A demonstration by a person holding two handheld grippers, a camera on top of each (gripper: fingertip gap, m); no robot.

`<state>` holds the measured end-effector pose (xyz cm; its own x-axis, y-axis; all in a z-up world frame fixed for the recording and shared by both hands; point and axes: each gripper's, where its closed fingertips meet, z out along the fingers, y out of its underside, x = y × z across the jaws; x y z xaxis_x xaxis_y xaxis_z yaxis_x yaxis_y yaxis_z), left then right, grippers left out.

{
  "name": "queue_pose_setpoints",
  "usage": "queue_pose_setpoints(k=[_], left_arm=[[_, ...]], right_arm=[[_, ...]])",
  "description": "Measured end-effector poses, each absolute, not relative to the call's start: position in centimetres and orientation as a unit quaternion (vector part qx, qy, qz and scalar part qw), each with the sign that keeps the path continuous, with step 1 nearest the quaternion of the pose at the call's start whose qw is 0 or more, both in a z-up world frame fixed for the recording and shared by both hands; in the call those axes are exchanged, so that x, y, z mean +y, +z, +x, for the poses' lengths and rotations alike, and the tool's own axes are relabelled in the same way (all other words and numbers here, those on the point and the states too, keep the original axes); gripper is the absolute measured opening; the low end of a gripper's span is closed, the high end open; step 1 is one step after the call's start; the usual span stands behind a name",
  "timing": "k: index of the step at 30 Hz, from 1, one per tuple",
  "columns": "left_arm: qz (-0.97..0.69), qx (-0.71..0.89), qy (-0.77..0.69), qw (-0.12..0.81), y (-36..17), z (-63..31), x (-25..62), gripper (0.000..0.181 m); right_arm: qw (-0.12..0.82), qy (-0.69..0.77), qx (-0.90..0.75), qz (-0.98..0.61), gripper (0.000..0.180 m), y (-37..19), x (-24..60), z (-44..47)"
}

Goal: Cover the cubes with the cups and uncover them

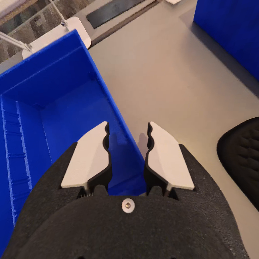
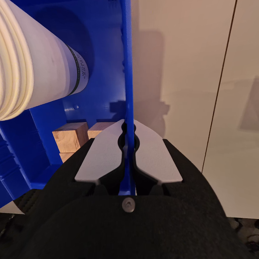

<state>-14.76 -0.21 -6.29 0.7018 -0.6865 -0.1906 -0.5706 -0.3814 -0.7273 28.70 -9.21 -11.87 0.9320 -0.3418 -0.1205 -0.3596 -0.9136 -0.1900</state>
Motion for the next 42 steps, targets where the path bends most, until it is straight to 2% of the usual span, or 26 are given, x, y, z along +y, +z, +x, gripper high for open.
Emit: queue_pose_setpoints(k=[3, 8, 24, 34, 42], left_arm=[[-0.821, 0.374, -0.12, 0.415, -4.6, -16.2, -1.4, 0.056], [-0.796, 0.355, -0.237, 0.429, -1.2, -19.4, -4.8, 0.054], [-0.819, 0.199, -0.191, 0.503, -0.2, -41.7, -5.4, 0.047], [-0.816, 0.144, -0.185, 0.527, -0.3, -48.3, -5.7, 0.047], [-0.807, 0.133, -0.208, 0.536, -0.7, -50.5, -6.8, 0.046]], right_arm=[[0.116, 0.075, 0.196, -0.971, 0.005, -11.9, -9.2, 28.5], [0.122, 0.094, 0.199, -0.968, 0.005, -11.9, -9.3, 28.6], [0.119, 0.099, 0.223, -0.963, 0.005, -10.5, -10.2, 28.5], [0.123, 0.083, 0.219, -0.964, 0.005, -3.5, -11.0, 25.6], [0.122, 0.081, 0.177, -0.973, 0.005, 4.5, -8.3, 15.9]])
